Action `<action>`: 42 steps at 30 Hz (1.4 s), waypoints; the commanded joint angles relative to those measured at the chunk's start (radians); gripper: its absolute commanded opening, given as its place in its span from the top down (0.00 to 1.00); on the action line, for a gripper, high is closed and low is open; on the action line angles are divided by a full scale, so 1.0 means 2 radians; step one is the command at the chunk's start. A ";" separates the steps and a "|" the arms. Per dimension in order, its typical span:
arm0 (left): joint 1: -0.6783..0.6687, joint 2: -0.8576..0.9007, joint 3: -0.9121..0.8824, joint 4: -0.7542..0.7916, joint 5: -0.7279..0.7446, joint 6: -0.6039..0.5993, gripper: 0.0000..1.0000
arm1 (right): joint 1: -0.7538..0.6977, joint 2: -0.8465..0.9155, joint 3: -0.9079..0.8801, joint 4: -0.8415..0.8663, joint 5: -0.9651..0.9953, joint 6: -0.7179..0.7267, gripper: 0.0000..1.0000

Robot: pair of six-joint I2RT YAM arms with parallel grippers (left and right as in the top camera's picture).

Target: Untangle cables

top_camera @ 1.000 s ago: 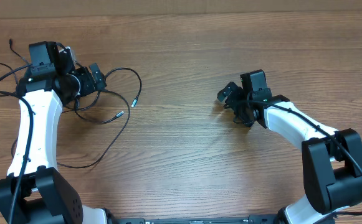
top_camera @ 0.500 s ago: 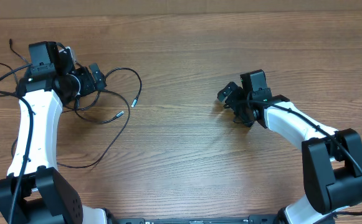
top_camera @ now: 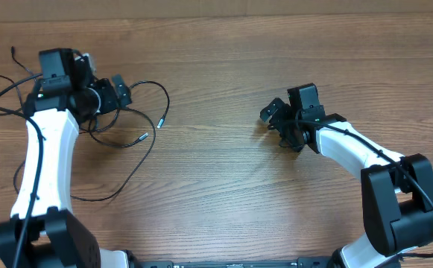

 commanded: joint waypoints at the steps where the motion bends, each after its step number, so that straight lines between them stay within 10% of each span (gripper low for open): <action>1: -0.025 -0.044 0.001 0.000 0.006 0.012 0.00 | 0.001 -0.002 0.001 0.001 0.003 0.001 0.00; 13: -0.073 -0.105 -0.052 -0.022 -0.037 0.047 0.00 | 0.001 -0.002 0.001 0.005 0.003 0.000 0.00; 27: -0.073 -0.199 -0.410 0.435 0.012 0.047 0.00 | 0.001 -0.002 0.001 0.006 0.003 0.001 0.00; 42: -0.073 -0.270 -0.581 0.620 0.006 0.042 0.00 | 0.001 -0.002 0.001 0.007 0.003 0.001 0.00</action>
